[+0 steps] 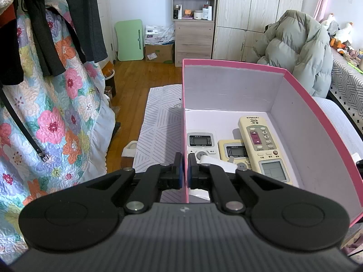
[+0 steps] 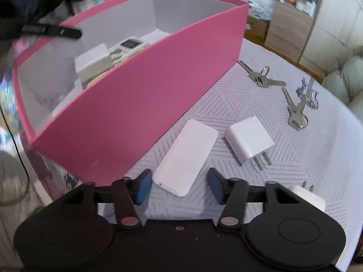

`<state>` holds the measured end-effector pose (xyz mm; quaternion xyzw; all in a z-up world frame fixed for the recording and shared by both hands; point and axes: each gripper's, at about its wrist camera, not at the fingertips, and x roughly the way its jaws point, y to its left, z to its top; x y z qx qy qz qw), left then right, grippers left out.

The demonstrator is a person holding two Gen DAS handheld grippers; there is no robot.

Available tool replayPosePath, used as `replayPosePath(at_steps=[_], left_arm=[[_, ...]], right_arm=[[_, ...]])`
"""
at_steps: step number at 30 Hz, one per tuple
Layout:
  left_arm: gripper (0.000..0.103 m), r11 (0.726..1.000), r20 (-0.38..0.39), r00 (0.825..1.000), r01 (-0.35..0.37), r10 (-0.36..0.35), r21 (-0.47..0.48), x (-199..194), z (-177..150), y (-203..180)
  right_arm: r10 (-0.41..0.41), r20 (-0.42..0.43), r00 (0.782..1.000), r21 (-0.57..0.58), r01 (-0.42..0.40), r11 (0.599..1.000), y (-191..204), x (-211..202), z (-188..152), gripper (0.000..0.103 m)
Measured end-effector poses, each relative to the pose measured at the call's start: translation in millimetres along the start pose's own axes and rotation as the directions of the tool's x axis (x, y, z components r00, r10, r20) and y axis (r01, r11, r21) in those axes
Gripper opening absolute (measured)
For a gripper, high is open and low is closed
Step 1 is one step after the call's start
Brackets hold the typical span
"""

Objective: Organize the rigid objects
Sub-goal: 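Grasp the flat white power bank on the table with the right gripper, then carry the power bank into the box and open the right gripper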

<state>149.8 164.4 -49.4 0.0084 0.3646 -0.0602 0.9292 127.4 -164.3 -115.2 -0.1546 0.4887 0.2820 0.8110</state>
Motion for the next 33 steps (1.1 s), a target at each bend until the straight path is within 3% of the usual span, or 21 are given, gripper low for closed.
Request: replayPosePath(at_steps=[6, 8, 10, 12, 13, 16, 33], left_arm=[[0.004, 1.000, -0.002, 1.000, 0.005, -0.005, -0.003, -0.4, 1.1, 1.5], [0.004, 1.000, -0.002, 1.000, 0.004, -0.004, -0.003, -0.4, 1.5, 3.0], [0.004, 1.000, -0.002, 1.000, 0.005, -0.005, -0.002, -0.4, 1.5, 2.5], [0.004, 1.000, -0.001, 1.000, -0.002, 0.002, 0.003, -0.4, 1.6, 2.6], [0.004, 1.000, 0.000, 1.000, -0.002, 0.002, 0.007, -0.2, 1.4, 2.8], [0.004, 1.000, 0.002, 1.000, -0.007, 0.007, 0.015, -0.1, 0.8, 1.4], [0.004, 0.999, 0.002, 1.000, -0.028, 0.028, 0.036, -0.6, -1.1, -3.4]], right_arm=[[-0.027, -0.092, 0.995, 0.001, 0.027, 1.000, -5.4, -4.1, 1.3, 0.047], [-0.037, -0.090, 0.995, 0.032, 0.040, 0.999, -6.7, -0.9, 5.3, 0.055], [-0.042, -0.069, 0.997, 0.059, 0.046, 0.997, -7.5, 2.8, 7.0, 0.059], [-0.051, -0.022, 0.998, 0.131, 0.053, 0.990, -14.9, 8.3, 9.9, 0.056], [-0.067, -0.001, 0.998, 0.147, 0.067, 0.987, -16.6, 9.5, 10.9, 0.046], [-0.067, 0.004, 0.998, 0.176, 0.065, 0.982, -20.7, 9.3, 12.9, 0.045], [-0.122, 0.147, 0.982, 0.203, 0.091, 0.975, -24.6, -50.9, 23.1, 0.044]])
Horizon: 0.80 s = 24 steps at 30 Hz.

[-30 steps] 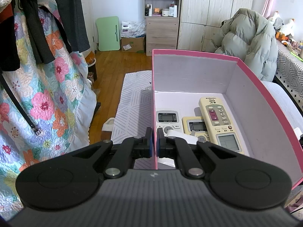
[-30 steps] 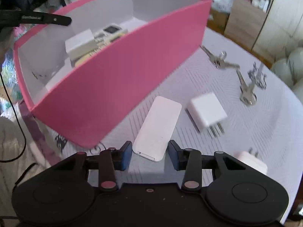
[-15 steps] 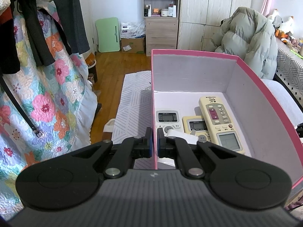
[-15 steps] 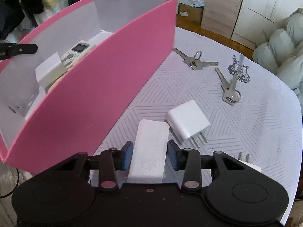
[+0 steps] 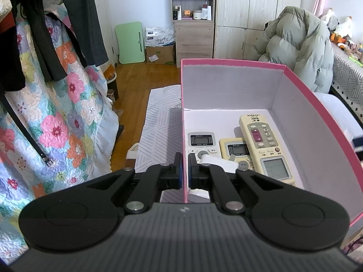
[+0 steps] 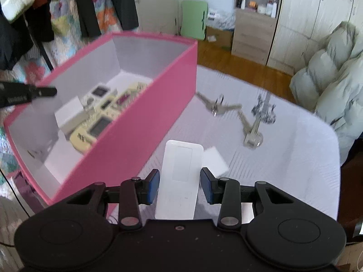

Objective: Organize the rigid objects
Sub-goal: 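Carry the power bank into the box and open the right gripper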

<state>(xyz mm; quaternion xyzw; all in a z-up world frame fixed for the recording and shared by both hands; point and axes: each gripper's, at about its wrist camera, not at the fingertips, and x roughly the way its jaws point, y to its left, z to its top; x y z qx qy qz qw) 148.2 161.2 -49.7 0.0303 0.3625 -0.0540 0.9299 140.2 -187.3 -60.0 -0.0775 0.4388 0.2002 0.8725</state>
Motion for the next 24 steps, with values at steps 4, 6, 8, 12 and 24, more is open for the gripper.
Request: replayPosePath(at_steps=[4, 6, 8, 12, 24], left_arm=[[0.004, 1.000, 0.006, 1.000, -0.007, 0.007, 0.013, -1.4, 0.9, -0.4], [0.004, 1.000, 0.002, 1.000, -0.001, 0.001, 0.004, -0.2, 1.1, 1.8], [0.004, 1.000, 0.000, 1.000, 0.003, -0.003, 0.002, 0.2, 0.5, 1.7], [0.004, 1.000, 0.005, 1.000, -0.004, 0.003, 0.009, 0.9, -0.3, 0.0], [0.004, 0.999, 0.007, 0.999, 0.031, -0.031, -0.008, 2.6, -2.2, 5.8]], right_arm=[[0.004, 0.063, 0.998, -0.021, -0.003, 1.000, 5.9, -24.8, 22.3, 0.044], [0.019, 0.096, 0.995, -0.057, -0.014, 0.998, 14.8, -38.3, 39.1, 0.044], [0.060, 0.111, 0.992, -0.102, -0.049, 0.994, 27.4, -46.4, 59.2, 0.045], [0.184, 0.044, 0.982, -0.200, -0.172, 0.965, 65.5, -27.7, 96.5, 0.045], [0.135, -0.196, 0.971, -0.362, -0.200, 0.910, 149.1, 95.9, 142.8, 0.045]])
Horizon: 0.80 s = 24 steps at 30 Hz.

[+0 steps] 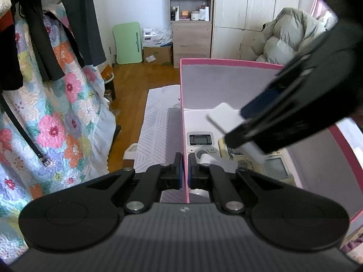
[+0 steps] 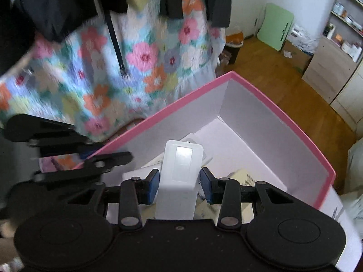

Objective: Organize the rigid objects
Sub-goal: 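Carry the power bank into the box and open the right gripper, then grasp the small white charger cube with the right gripper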

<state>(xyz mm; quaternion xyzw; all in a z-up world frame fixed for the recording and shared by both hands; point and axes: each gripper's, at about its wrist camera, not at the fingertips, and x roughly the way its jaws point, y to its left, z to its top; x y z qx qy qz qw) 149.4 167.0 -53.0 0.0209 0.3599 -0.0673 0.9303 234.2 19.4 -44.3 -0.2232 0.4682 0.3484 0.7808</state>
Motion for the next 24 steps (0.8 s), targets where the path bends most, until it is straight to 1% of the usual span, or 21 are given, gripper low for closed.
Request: replayPosePath(at_steps=[2, 3, 7, 9, 10, 11, 14, 15, 16, 17, 18, 21, 22, 24], left_arm=[[0.005, 1.000, -0.002, 1.000, 0.010, -0.010, -0.009, 0.4, -0.6, 1.9], [0.005, 1.000, 0.000, 1.000, 0.012, -0.012, -0.008, 0.2, -1.2, 1.9], [0.005, 1.000, 0.006, 1.000, 0.021, -0.021, -0.001, 0.6, -2.0, 2.6], [0.005, 1.000, 0.008, 1.000, 0.029, -0.029, -0.003, 1.2, -2.2, 4.2], [0.005, 1.000, 0.007, 1.000, 0.030, -0.030, -0.003, 1.0, -2.1, 4.4], [0.005, 1.000, 0.007, 1.000, 0.030, -0.030, -0.002, 0.8, -2.1, 4.2], [0.005, 1.000, 0.009, 1.000, 0.022, -0.022, 0.007, 0.8, -1.9, 1.9], [0.005, 1.000, 0.008, 1.000, 0.021, -0.021, 0.005, 1.6, -1.4, 1.8], [0.005, 1.000, 0.006, 1.000, 0.018, -0.018, 0.003, 2.3, -0.8, 1.6], [0.005, 1.000, 0.005, 1.000, 0.014, -0.014, 0.004, 2.8, -0.5, 1.2], [0.005, 1.000, 0.003, 1.000, 0.011, -0.011, 0.005, 3.5, -0.1, 0.9], [0.004, 1.000, 0.009, 1.000, -0.001, 0.001, 0.001, 2.2, 0.3, -1.2], [0.004, 1.000, 0.015, 1.000, -0.008, 0.008, 0.005, 1.1, 0.5, -2.5], [0.004, 0.999, 0.029, 0.999, -0.027, 0.027, 0.023, -0.6, 0.4, -7.3]], right_arm=[[-0.044, -0.014, 0.999, -0.048, 0.043, 0.998, 4.6, 8.3, 8.9, 0.045], [-0.050, -0.016, 0.999, -0.060, 0.049, 0.997, 4.4, 9.7, 12.6, 0.045], [-0.007, -0.040, 0.999, -0.034, 0.005, 0.999, -3.4, 15.7, 21.2, 0.044], [0.012, -0.027, 1.000, -0.017, -0.013, 1.000, -7.9, 13.2, 17.9, 0.046], [0.011, -0.013, 1.000, -0.005, -0.011, 1.000, -10.7, 9.4, 14.5, 0.053], [0.001, 0.007, 1.000, 0.015, -0.001, 1.000, -14.9, 3.2, 10.7, 0.060], [0.023, 0.106, 0.994, 0.068, -0.031, 0.997, -34.1, -23.8, -6.0, 0.062], [0.018, 0.124, 0.992, 0.073, -0.027, 0.997, -38.4, -31.9, -11.2, 0.062], [0.009, 0.133, 0.991, 0.075, -0.019, 0.997, -42.9, -42.0, -17.6, 0.066], [0.007, 0.135, 0.991, 0.072, -0.017, 0.997, -48.1, -53.8, -24.6, 0.075], [0.003, 0.143, 0.990, 0.067, -0.013, 0.998, -51.7, -61.3, -28.6, 0.078], [-0.036, 0.200, 0.979, 0.078, 0.021, 0.997, -70.5, -88.8, -44.7, 0.078], [-0.046, 0.209, 0.977, 0.087, 0.028, 0.996, -76.2, -95.0, -49.2, 0.078], [-0.066, 0.207, 0.976, 0.101, 0.045, 0.994, -91.3, -104.8, -59.8, 0.083]])
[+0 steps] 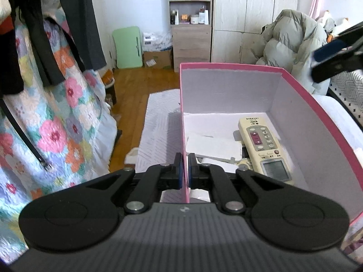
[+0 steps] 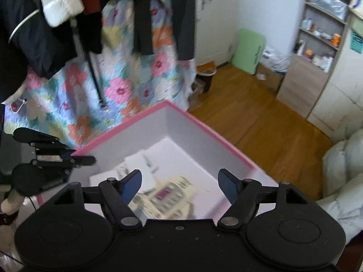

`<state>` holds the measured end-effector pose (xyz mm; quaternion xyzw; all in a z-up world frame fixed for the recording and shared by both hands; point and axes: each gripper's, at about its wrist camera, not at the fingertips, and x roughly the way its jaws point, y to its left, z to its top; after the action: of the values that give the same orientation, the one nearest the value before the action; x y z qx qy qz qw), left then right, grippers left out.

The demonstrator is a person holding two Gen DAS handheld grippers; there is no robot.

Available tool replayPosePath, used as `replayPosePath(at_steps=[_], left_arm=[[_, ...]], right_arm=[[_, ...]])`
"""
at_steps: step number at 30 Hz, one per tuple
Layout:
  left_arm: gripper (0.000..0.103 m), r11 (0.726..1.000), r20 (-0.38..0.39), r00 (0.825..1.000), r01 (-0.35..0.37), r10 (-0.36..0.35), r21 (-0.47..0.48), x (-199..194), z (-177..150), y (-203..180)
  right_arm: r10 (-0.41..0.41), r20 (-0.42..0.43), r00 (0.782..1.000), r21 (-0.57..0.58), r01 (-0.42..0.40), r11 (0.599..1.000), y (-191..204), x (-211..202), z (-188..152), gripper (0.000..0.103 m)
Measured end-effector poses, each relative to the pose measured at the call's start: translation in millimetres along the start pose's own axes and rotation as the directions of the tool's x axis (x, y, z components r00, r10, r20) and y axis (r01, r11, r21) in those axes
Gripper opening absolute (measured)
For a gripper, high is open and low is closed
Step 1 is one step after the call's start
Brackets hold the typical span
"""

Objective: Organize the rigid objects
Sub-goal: 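Grasp the small white charger cube with the right gripper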

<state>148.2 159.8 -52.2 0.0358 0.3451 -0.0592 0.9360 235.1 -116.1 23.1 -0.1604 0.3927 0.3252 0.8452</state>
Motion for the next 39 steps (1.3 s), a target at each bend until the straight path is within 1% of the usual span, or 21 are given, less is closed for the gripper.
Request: replayPosePath(at_steps=[1, 3, 5, 8, 10, 12, 15, 17, 19, 20, 25, 27, 28, 31, 32, 33, 34, 37, 39], left_arm=[[0.004, 1.000, 0.002, 1.000, -0.005, 0.005, 0.001, -0.4, -0.1, -1.3], [0.004, 1.000, 0.001, 1.000, -0.015, 0.015, 0.010, 0.3, -0.5, -3.2], [0.003, 1.000, -0.011, 1.000, -0.015, 0.015, 0.002, 3.6, -0.3, -2.6], [0.003, 1.000, -0.022, 1.000, -0.022, 0.022, 0.002, 6.4, -1.0, -3.6], [0.003, 1.000, -0.018, 0.999, -0.028, 0.029, 0.011, 5.3, -0.9, -5.2], [0.003, 1.000, -0.017, 0.999, -0.029, 0.029, 0.009, 4.6, -1.1, -4.9], [0.003, 1.000, -0.010, 1.000, -0.029, 0.029, 0.007, 3.2, -0.3, -4.3], [0.003, 1.000, -0.007, 1.000, -0.030, 0.030, 0.009, 1.6, -0.3, -4.5], [0.003, 1.000, -0.005, 1.000, -0.030, 0.030, 0.010, 0.7, 0.1, -4.0], [0.003, 1.000, -0.005, 1.000, -0.028, 0.028, 0.009, 0.6, 0.2, -4.1], [0.003, 1.000, -0.013, 0.999, -0.030, 0.030, 0.004, 0.0, 0.4, -3.7], [0.003, 1.000, -0.015, 0.999, -0.029, 0.029, 0.002, -1.2, 0.5, -4.3], [0.003, 1.000, -0.014, 0.999, -0.031, 0.031, 0.003, -1.7, 0.4, -4.8], [0.003, 0.999, -0.014, 0.999, -0.033, 0.033, 0.005, -2.0, 0.9, -4.8], [0.003, 0.999, -0.013, 0.999, -0.033, 0.033, 0.006, -2.3, 0.9, -4.9], [0.003, 0.999, -0.014, 0.999, -0.031, 0.031, 0.005, -2.1, 1.0, -4.8], [0.003, 0.999, -0.014, 0.999, -0.034, 0.034, 0.005, -1.9, 0.9, -4.9], [0.003, 1.000, -0.015, 0.999, -0.031, 0.031, 0.005, -2.2, 1.0, -4.4], [0.003, 0.999, -0.014, 0.999, -0.034, 0.034, 0.007, -2.7, 1.1, -4.7]], right_arm=[[0.000, -0.003, 1.000, 0.005, 0.000, 1.000, -7.4, -3.0, -3.1, 0.085], [0.042, -0.008, 0.999, 0.030, -0.041, 0.999, -24.8, -9.2, -16.3, 0.085], [0.053, -0.028, 0.998, 0.054, -0.051, 0.997, -36.0, -8.6, -29.8, 0.085], [0.064, -0.114, 0.991, 0.063, -0.057, 0.996, -44.5, 4.8, -50.2, 0.085], [0.045, -0.174, 0.984, 0.047, -0.038, 0.998, -45.2, 15.7, -59.9, 0.085], [0.042, -0.195, 0.980, 0.029, -0.037, 0.999, -44.5, 23.5, -68.1, 0.084], [0.035, -0.235, 0.971, -0.007, -0.038, 0.999, -40.2, 36.3, -79.2, 0.078], [0.027, -0.280, 0.960, -0.043, -0.040, 0.998, -36.2, 46.7, -89.9, 0.066], [0.028, -0.325, 0.945, -0.068, -0.053, 0.996, -33.1, 54.2, -100.1, 0.061], [0.025, -0.339, 0.941, -0.084, -0.057, 0.995, -31.4, 56.7, -103.9, 0.061], [-0.035, -0.347, 0.937, -0.199, -0.037, 0.979, -25.8, 64.6, -113.8, 0.061], [-0.064, -0.355, 0.933, -0.214, -0.015, 0.977, -28.3, 70.5, -117.4, 0.061], [-0.072, -0.357, 0.931, -0.209, -0.004, 0.978, -29.8, 73.6, -118.5, 0.061], [-0.061, -0.373, 0.926, -0.168, -0.003, 0.986, -34.6, 83.1, -120.4, 0.060], [-0.055, -0.373, 0.926, -0.150, -0.002, 0.989, -35.7, 84.8, -120.9, 0.053], [-0.053, -0.369, 0.928, -0.136, 0.003, 0.991, -37.4, 84.7, -120.0, 0.048], [-0.052, -0.367, 0.929, -0.122, 0.008, 0.993, -37.8, 84.2, -118.7, 0.048], [-0.069, -0.333, 0.940, -0.094, 0.040, 0.995, -37.7, 75.9, -109.4, 0.048], [-0.074, -0.296, 0.952, -0.080, 0.052, 0.995, -35.8, 63.4, -95.7, 0.048]])
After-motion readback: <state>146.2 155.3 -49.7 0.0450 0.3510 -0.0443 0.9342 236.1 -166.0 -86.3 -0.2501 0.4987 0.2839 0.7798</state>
